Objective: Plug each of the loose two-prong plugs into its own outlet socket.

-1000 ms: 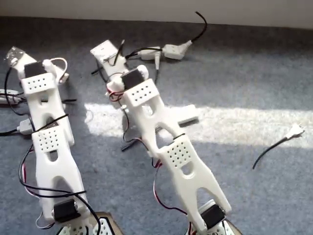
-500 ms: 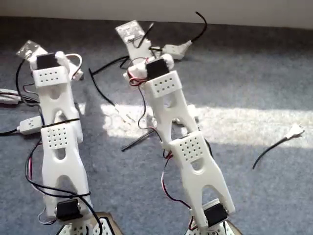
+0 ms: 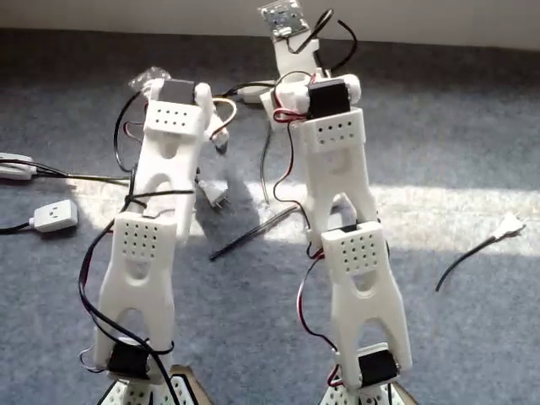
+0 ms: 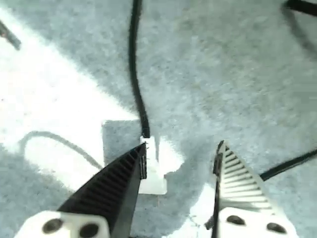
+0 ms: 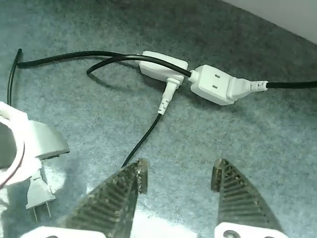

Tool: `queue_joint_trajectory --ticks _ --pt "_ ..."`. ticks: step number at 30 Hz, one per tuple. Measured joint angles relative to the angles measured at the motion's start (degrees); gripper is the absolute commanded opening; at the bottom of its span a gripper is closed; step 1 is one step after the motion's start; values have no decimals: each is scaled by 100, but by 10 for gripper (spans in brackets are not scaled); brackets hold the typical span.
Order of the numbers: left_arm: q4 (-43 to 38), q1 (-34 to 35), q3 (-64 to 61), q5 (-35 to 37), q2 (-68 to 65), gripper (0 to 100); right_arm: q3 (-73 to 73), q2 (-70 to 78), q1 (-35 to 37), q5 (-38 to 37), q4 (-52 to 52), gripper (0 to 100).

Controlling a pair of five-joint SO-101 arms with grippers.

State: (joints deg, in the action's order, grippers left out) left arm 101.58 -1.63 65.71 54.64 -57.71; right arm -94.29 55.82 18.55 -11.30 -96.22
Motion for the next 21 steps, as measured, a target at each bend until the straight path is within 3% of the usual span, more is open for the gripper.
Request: queue_joint_trajectory --ticks 5,9,13,21 --pt "0 -26 -1855 273 1222 234 0 0 -70 -18 44 213" --pt "-9 -9 -2910 976 2145 234 0 0 -70 -18 44 213" --pt "-176 0 -3613 1380 2286 234 0 0 -70 -18 44 213" --pt "-1134 -141 -4633 1477 2374 234 0 0 -70 -18 44 213"
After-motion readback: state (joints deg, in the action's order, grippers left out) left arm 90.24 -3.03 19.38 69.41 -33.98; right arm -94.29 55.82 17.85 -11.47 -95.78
